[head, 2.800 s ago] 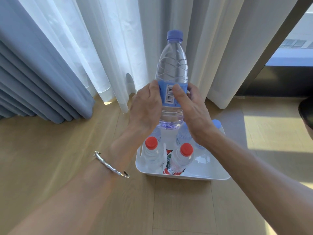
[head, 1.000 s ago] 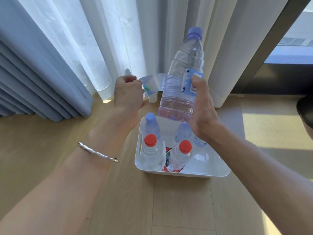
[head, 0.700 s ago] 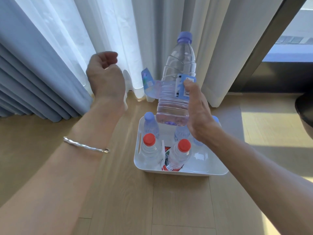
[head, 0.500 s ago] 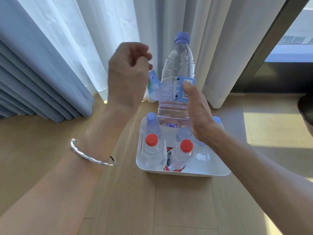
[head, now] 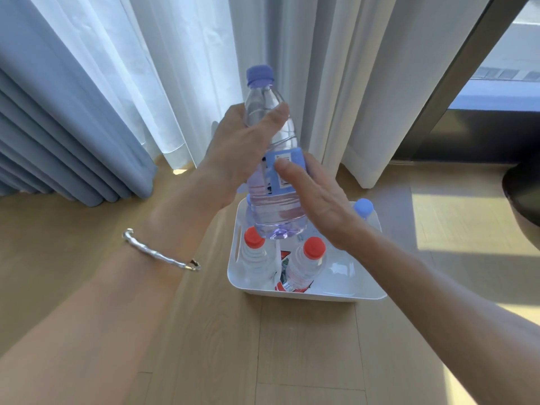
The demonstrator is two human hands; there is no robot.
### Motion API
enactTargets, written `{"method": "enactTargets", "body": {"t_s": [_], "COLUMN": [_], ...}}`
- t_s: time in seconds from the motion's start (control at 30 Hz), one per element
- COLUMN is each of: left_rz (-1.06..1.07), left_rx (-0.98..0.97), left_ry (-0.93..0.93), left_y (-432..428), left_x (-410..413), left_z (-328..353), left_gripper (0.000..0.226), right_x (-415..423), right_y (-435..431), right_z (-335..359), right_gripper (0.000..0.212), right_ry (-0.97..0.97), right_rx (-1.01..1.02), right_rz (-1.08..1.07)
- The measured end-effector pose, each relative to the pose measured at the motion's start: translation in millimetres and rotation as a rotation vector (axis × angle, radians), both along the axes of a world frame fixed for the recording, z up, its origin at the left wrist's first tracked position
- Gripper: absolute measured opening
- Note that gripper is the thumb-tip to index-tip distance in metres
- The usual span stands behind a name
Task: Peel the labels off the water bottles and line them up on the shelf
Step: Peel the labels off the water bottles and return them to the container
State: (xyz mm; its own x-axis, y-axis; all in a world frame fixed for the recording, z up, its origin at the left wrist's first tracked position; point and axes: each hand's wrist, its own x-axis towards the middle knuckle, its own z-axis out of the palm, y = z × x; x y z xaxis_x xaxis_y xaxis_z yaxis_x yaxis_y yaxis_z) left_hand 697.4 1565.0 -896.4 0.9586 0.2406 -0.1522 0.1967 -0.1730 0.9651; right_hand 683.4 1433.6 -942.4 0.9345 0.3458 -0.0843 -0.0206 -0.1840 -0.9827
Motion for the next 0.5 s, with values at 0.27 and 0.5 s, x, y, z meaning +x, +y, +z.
{"method": "enactTargets", "body": {"t_s": [0.27,0.5], "left_rz": [0.106,-0.094], "left_rx": [-0.068,0.046], "left_ry": [-0.269,-0.28], "left_y": [-31,-61], "left_x": [3,4], "left_z": [2,4], "left_gripper": [0.052,0.053], "right_x": [31,27], "right_y": [-42,-118], "right_z": [-8,-68], "right_gripper": [0.018,0.016], "right_ry": [-0.089,0.241], "right_rx": [-0.043,-0.937], "right_rz": [-0.412,0.07]}}
